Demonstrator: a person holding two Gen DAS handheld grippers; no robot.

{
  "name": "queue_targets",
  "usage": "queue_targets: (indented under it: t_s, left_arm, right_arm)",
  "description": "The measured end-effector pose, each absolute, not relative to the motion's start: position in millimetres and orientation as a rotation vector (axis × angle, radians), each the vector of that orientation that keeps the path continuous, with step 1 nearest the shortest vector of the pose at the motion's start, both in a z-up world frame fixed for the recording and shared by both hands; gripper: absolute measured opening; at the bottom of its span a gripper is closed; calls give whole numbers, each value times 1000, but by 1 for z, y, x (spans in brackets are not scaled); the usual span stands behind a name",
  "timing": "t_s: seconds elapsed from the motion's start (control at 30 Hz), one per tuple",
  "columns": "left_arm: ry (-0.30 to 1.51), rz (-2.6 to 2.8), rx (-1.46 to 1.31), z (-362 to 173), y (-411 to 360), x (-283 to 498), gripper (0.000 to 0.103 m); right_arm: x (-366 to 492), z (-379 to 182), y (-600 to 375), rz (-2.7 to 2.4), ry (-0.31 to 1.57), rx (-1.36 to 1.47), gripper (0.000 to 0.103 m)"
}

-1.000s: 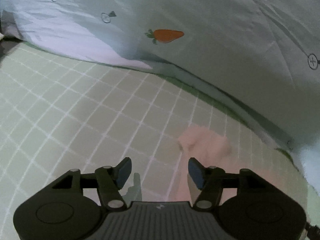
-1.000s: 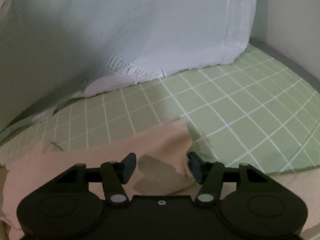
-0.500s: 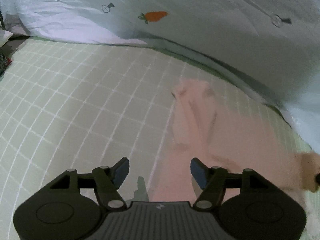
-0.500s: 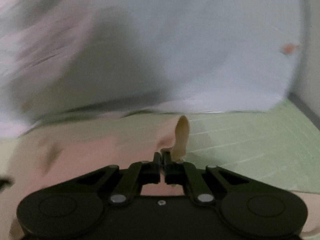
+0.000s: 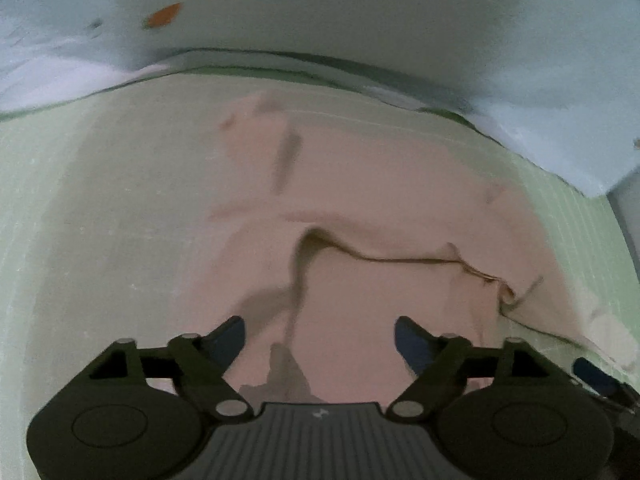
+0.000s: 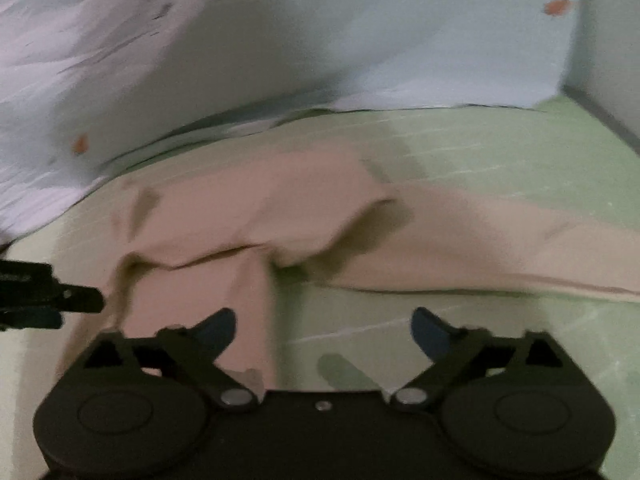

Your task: Fold clothes

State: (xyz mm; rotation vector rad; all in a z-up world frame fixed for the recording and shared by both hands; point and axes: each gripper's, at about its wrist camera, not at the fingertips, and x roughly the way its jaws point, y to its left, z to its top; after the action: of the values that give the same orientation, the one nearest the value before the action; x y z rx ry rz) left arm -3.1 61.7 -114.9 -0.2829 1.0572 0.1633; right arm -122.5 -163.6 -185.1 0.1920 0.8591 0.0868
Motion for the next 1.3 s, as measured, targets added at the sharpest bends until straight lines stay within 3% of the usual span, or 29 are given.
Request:
queue_targets:
  t_s: [0.33,0.5,0.6,0.63,0.67,0.73,1.3]
  left_arm:
    - [1050,24,-208,-133,26,81,85]
    - [1065,-76,-247,-149,17,113,74]
    - [1076,-138,-255,-157,7,120,61]
    - [1078,-149,-255,-159,4,120,48]
    - [1081,-158,-256,-160,1,119,22]
    - [1083,-170,-261,-158,-2,114,5]
    - [975,-34,-554,-102,44,-43,3]
  right_arm:
    - [-85,-206,-212,-92,901,296,101]
    - [-59,-212,-221,-118,899,316,101]
    - [-54,-212,-222,-127,897,309,101]
    - [-55,-211,-221,-128,897,305,101]
    - [-56,-210,-220,-128,898,300,101]
    - [-60,-209,-217,-127,901,288,101]
    - [-140,-166,-182,-11,836,205,101]
